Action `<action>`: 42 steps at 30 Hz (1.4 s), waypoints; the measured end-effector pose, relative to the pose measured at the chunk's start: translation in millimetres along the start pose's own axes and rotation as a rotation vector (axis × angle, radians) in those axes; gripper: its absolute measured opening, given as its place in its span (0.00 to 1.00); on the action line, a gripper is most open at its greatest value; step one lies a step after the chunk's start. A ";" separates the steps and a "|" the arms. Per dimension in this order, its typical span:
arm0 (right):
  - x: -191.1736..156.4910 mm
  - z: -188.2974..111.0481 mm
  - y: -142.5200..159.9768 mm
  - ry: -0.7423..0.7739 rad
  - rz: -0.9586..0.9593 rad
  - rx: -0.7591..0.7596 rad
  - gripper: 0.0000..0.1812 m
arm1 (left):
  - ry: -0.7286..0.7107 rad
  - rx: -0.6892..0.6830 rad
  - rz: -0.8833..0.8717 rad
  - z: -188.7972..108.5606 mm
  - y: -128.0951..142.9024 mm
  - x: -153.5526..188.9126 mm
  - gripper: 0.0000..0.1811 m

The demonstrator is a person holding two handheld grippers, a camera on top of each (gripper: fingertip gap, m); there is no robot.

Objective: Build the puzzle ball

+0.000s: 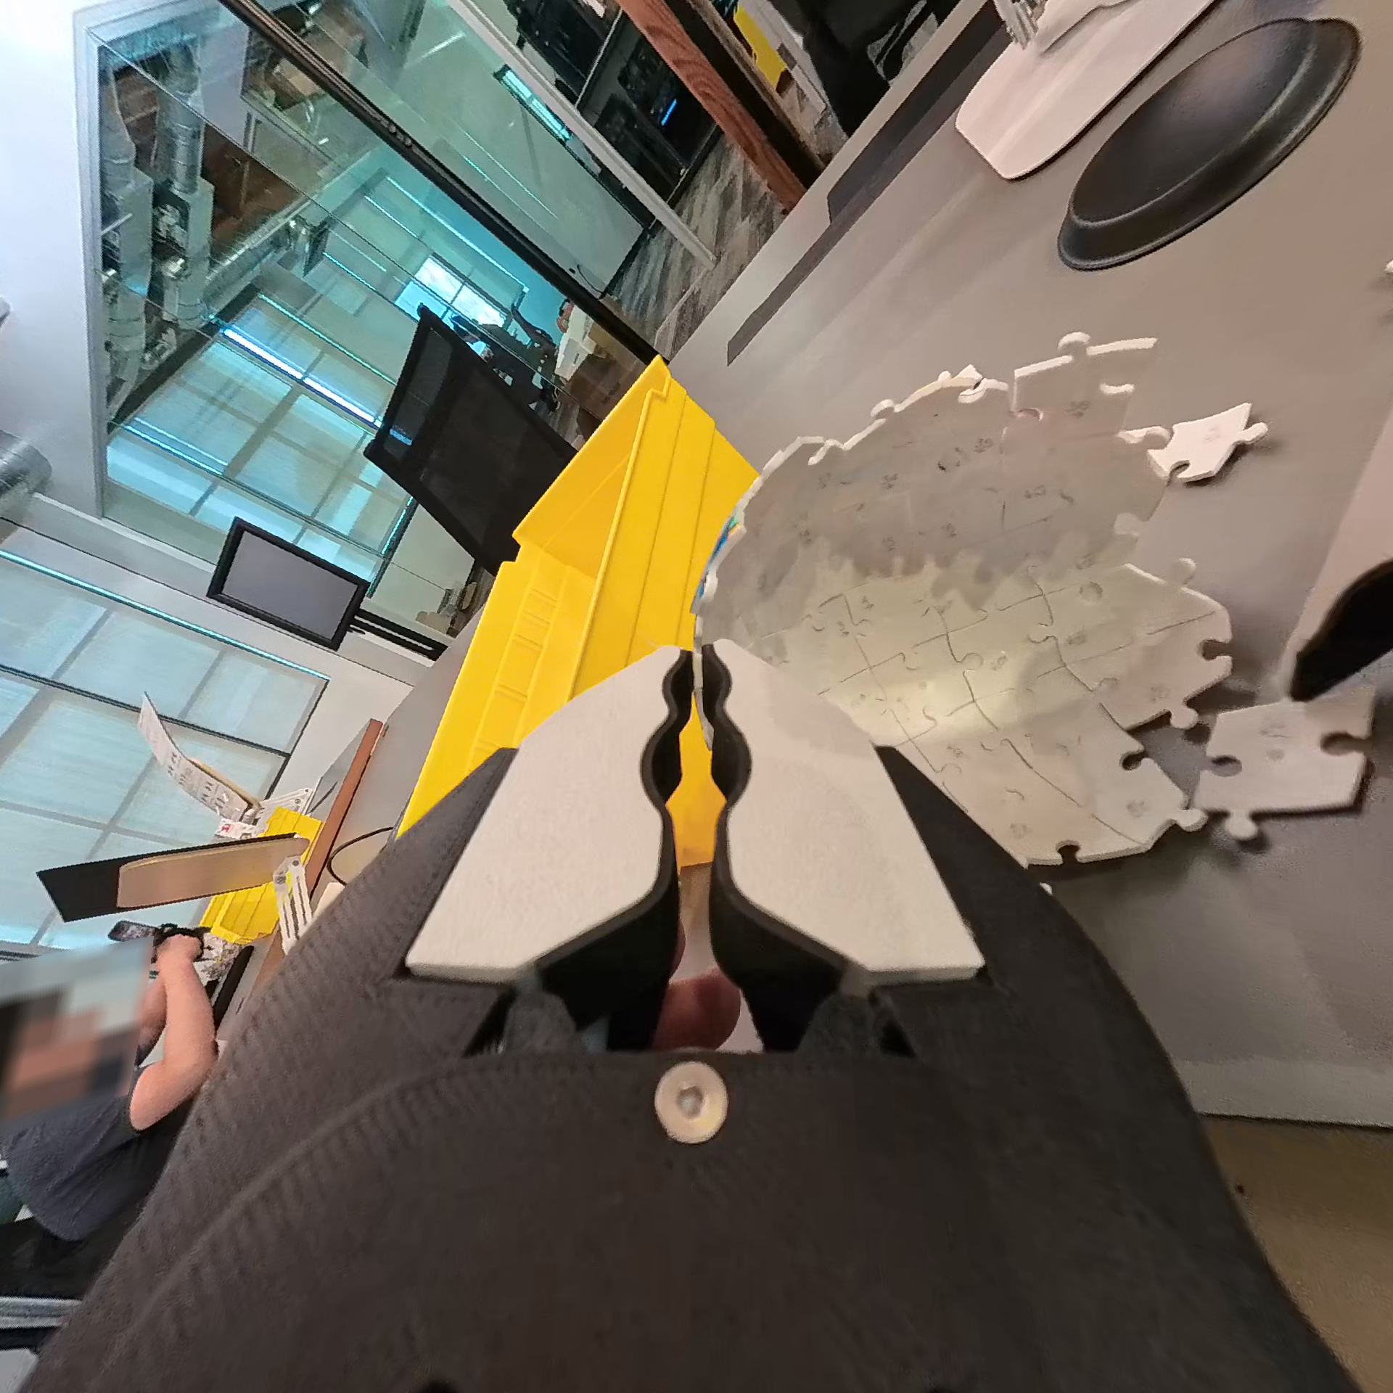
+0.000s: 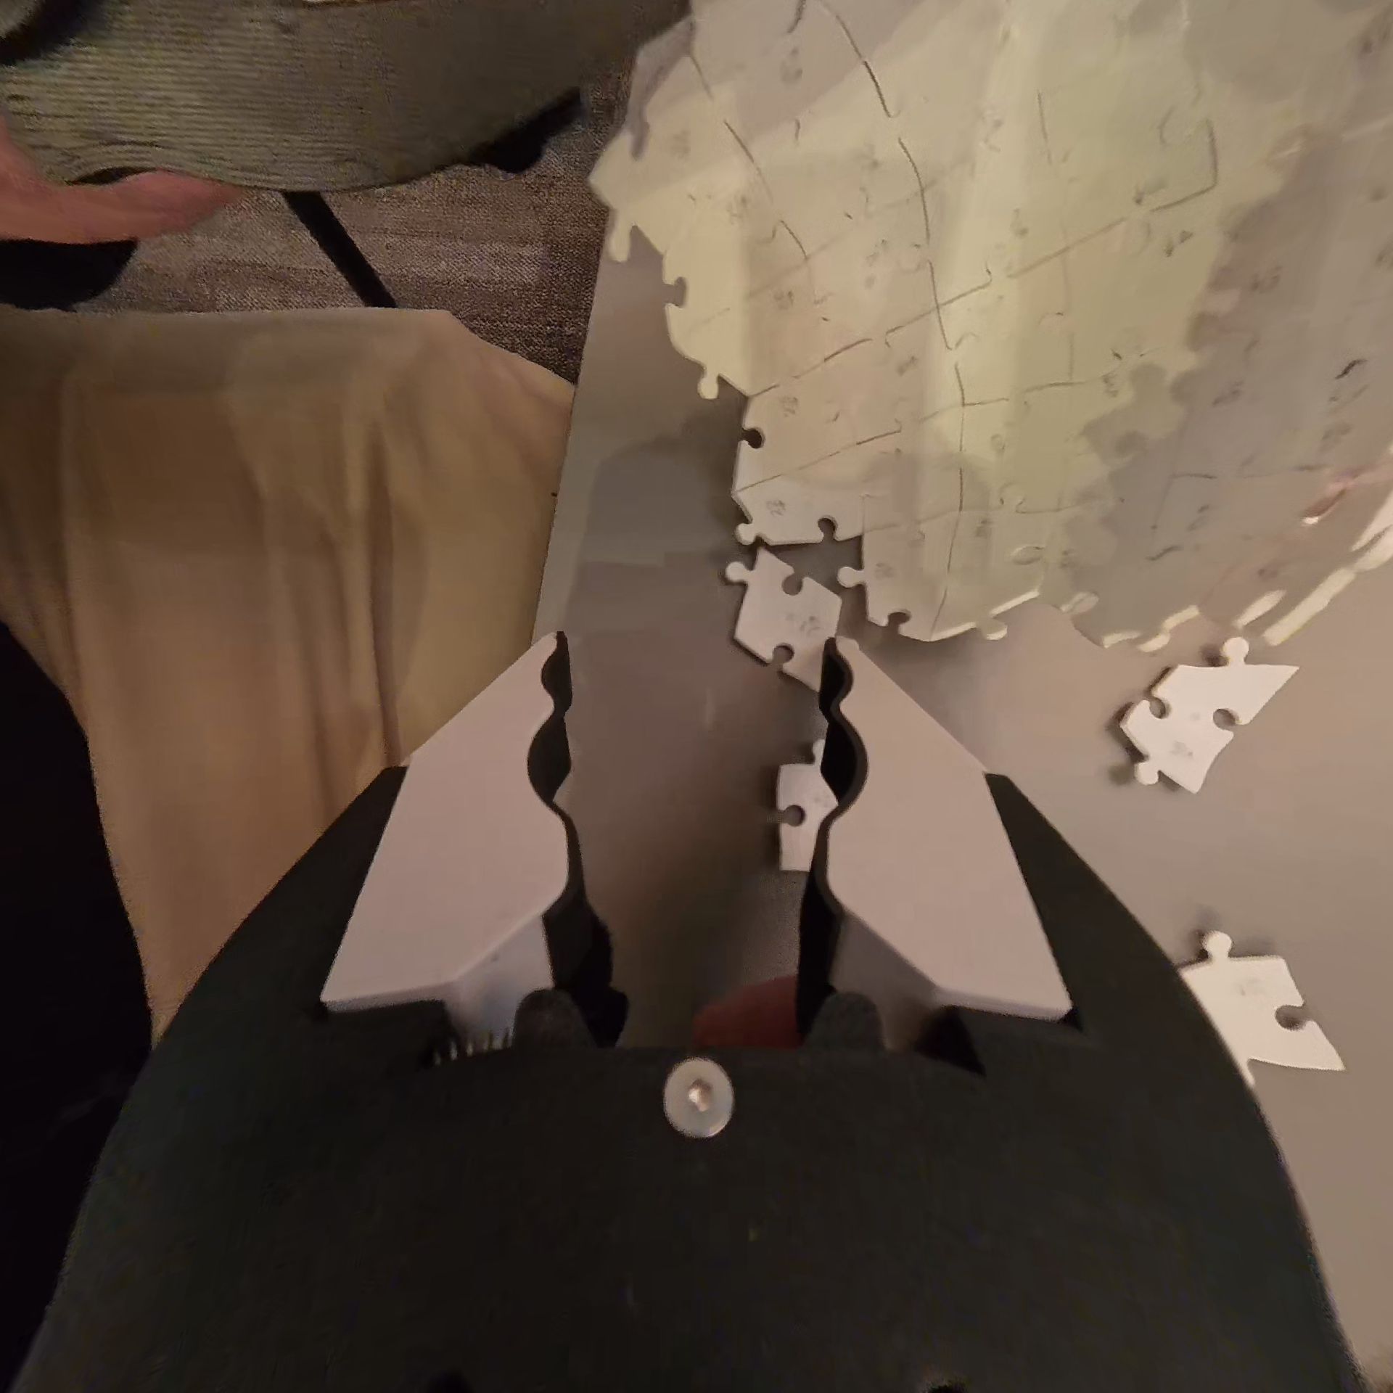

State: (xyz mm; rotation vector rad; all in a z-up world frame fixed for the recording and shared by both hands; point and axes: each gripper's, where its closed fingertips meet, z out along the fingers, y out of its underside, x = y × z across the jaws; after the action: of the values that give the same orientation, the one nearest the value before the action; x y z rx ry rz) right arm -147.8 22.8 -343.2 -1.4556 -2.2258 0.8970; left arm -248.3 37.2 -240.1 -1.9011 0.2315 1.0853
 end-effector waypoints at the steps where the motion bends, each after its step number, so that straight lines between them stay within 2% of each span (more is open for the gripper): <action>1: -1.8 -1.2 -0.2 -0.004 -0.008 -0.004 0.35 | 0.000 0.000 -0.001 0.0 0.2 0.0 0.01; 14: -8.3 1.9 4.0 -0.023 0.005 -0.012 0.35 | -0.012 0.004 0.014 -0.4 2.4 0.5 0.01; 18: -3.3 -0.4 4.5 0.014 0.092 0.012 0.34 | -0.018 -0.001 0.014 -2.4 5.2 -0.5 0.01; 23: -4.3 0.1 0.6 0.048 0.211 0.060 0.37 | -0.024 0.006 0.024 -6.4 5.1 1.1 0.01; 31: 1.1 -2.1 -8.5 0.049 0.490 0.167 0.35 | -0.032 0.014 0.041 -12.8 4.6 3.9 0.01; 42: -2.5 -3.0 -8.6 0.112 0.549 0.202 0.38 | -0.032 0.014 0.031 -16.7 6.6 4.5 0.01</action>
State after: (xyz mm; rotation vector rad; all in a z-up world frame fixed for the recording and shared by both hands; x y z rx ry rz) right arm -150.9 19.0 -335.1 -1.9942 -1.6171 1.1266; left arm -239.4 21.5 -244.2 -1.8725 0.2509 1.1311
